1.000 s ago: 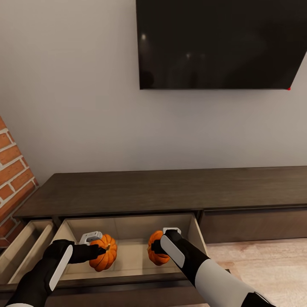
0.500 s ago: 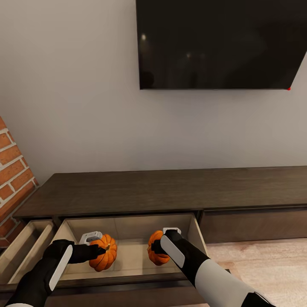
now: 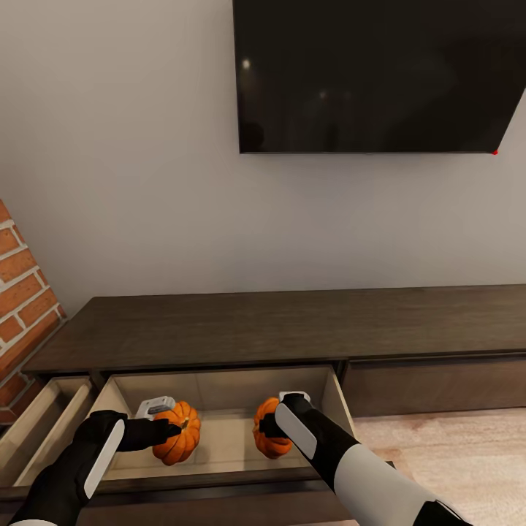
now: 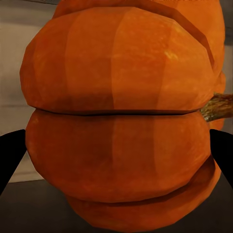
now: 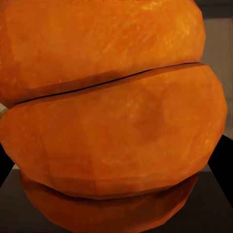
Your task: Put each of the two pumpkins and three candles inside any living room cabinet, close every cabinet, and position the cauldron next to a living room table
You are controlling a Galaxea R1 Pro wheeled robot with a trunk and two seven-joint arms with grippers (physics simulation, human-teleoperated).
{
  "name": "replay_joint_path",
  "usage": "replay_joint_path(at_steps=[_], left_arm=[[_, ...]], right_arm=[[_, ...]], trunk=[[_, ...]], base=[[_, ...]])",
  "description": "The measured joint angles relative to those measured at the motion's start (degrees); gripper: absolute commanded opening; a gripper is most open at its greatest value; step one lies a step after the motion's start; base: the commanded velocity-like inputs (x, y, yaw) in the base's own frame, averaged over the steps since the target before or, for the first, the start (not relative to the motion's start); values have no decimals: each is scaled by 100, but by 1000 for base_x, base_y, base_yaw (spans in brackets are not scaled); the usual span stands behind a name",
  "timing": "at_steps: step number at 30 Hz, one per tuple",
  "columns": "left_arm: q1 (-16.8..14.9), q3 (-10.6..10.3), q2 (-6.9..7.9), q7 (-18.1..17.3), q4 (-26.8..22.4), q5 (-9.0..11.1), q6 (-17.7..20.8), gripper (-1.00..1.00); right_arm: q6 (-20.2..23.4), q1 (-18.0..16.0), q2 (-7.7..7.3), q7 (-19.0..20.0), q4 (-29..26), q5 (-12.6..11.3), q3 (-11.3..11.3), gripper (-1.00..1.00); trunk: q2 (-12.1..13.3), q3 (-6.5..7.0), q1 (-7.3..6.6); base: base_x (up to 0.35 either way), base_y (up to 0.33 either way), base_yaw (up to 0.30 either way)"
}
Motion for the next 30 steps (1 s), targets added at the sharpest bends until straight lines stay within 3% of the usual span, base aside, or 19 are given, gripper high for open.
replay_joint_path(at_steps=[6,12,21,22,30], left_arm=[[0,0,1,-3,0,9,0,-100],[1,0,0,0,0,4,-1,-100],[0,0,2,-3,-10,10,0,-100],[0,0,2,-3,-9,10,0,-100],[0,0,-1,-3,-10,7,0,-100]], right_arm=[[8,-2,0,1,9,4,0,-100],[8,-1,0,7,9,1,-1,-100],[5,-2,0,7,9,3,0,-100],[5,-2,0,8,9,3,0,100],[-3,-2,0,9,6,4,0,100]], trunk=[[0,0,0],[-7,-133,16],[-8,-133,15],[-8,-133,15],[-8,-133,15]], base=[[0,0,0],[0,0,0],[0,0,0],[0,0,0],[0,0,0]])
